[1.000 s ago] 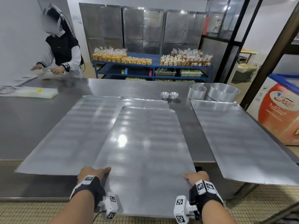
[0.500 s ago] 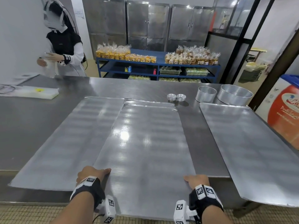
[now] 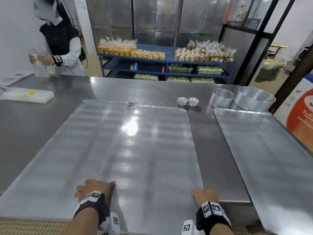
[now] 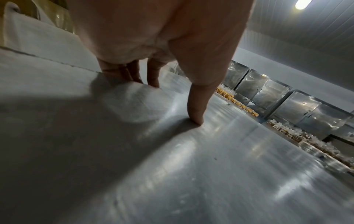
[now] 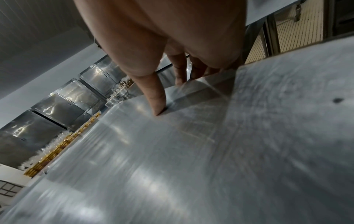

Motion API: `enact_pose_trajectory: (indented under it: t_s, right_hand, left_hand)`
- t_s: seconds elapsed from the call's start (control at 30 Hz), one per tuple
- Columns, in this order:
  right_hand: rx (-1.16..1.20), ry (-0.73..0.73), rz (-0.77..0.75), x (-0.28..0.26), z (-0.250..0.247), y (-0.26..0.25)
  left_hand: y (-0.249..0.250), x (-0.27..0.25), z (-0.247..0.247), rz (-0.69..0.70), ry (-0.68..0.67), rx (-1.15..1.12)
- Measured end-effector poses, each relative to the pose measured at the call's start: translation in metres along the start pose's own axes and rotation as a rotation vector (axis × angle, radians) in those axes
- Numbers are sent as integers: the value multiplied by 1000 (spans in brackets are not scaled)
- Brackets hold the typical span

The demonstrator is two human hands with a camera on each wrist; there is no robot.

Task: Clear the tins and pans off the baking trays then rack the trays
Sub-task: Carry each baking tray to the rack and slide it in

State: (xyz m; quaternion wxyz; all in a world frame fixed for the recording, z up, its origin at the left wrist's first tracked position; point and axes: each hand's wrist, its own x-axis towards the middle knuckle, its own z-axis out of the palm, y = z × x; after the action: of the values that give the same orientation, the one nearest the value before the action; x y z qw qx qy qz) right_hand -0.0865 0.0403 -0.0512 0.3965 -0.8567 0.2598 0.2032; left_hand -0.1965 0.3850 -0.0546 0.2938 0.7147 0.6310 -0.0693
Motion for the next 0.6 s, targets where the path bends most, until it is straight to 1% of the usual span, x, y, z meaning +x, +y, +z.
enact_pose_trajectory:
  t_s: [0.13,0.2,0.3,0.43,0.53,0.6]
  right_hand:
    - [-165,37,38,35,17,13]
    - [-184,35,29,29,15,4]
    - [-180,21,-10,23,13,-2]
    - [-121,30,-35,22,18,-2]
    - [-91,25,-11,18,19,-3]
    - [-77,26,-2,11,18,-4]
  left_hand:
    - [6,0,6,-17,26,32]
    - [8,0,7,-24,42,26]
    - [6,4,7,-2,43,18]
    - [-2,21,4,25,-22,-17]
    - [-4,29,1,38,-62,-35]
    - [-7,34,-1,51,-87,0]
